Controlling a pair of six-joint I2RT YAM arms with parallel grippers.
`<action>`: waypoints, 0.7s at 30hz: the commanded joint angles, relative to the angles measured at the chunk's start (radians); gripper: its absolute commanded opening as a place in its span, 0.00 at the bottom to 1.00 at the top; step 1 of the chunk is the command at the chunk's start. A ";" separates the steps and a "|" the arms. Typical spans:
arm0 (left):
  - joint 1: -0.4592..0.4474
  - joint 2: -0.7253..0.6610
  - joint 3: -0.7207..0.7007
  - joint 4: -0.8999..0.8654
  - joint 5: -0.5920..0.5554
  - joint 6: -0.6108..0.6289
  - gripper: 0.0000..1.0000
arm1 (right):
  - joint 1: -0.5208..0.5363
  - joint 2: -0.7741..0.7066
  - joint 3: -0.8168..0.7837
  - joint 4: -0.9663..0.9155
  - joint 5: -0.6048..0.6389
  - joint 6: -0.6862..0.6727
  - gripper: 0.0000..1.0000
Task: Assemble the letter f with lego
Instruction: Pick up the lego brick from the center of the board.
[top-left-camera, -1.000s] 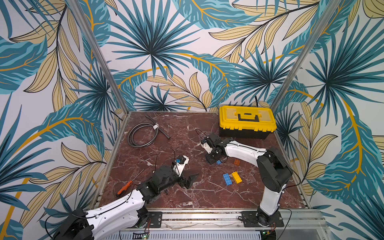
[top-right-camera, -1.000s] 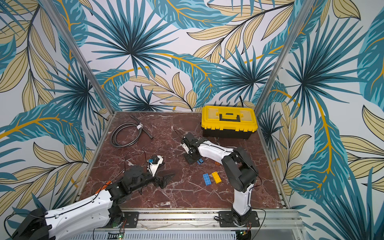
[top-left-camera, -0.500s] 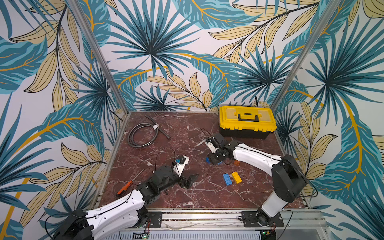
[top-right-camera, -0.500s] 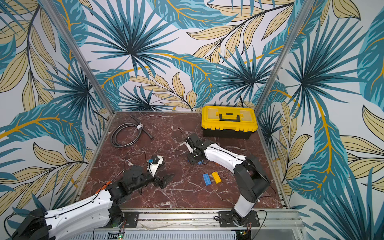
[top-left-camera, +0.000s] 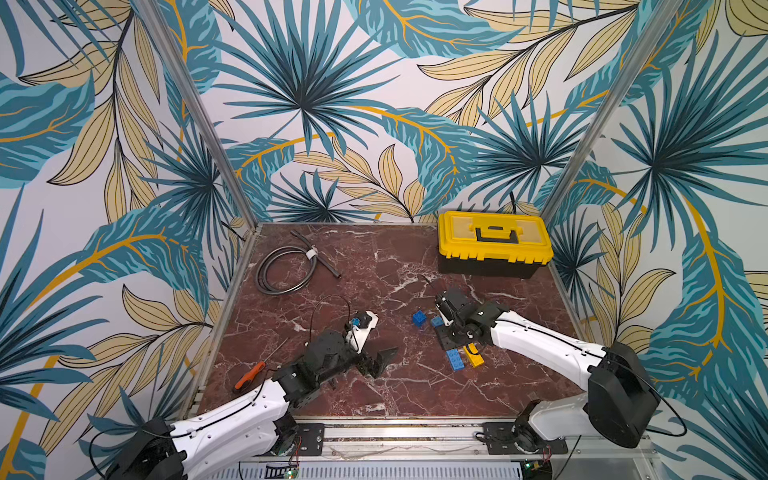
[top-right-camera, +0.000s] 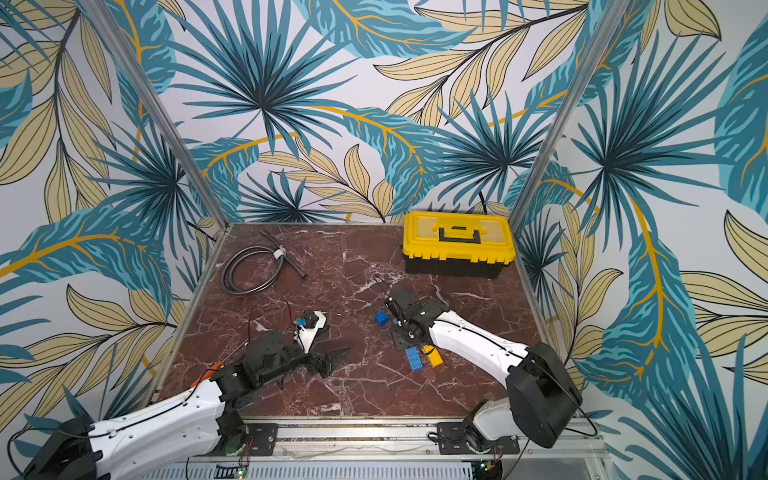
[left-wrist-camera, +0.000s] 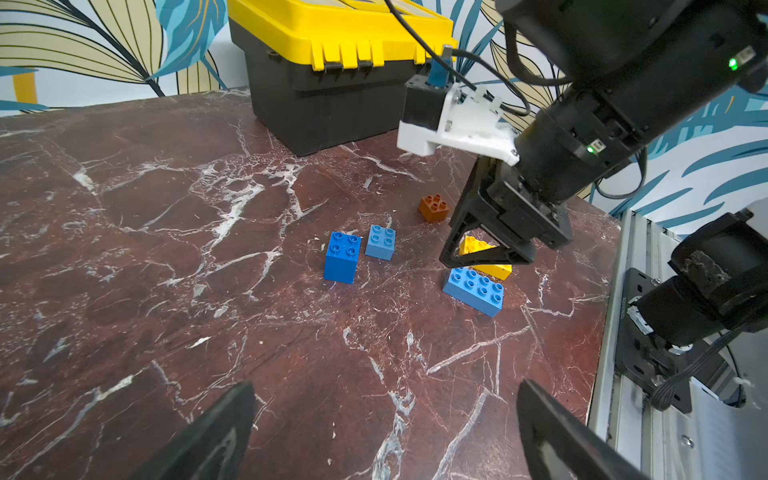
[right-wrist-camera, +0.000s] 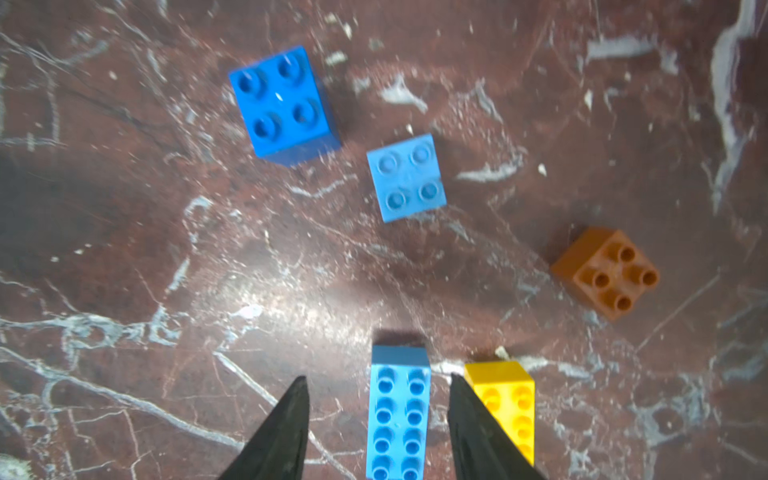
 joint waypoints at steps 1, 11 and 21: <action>-0.002 -0.015 -0.006 0.005 0.018 0.005 1.00 | 0.017 -0.025 -0.043 -0.055 0.035 0.084 0.55; -0.003 -0.021 -0.005 0.005 0.021 0.003 0.99 | 0.049 -0.054 -0.113 -0.046 0.019 0.141 0.55; -0.002 -0.022 -0.007 0.005 0.026 0.000 0.99 | 0.057 -0.026 -0.151 -0.004 0.007 0.158 0.53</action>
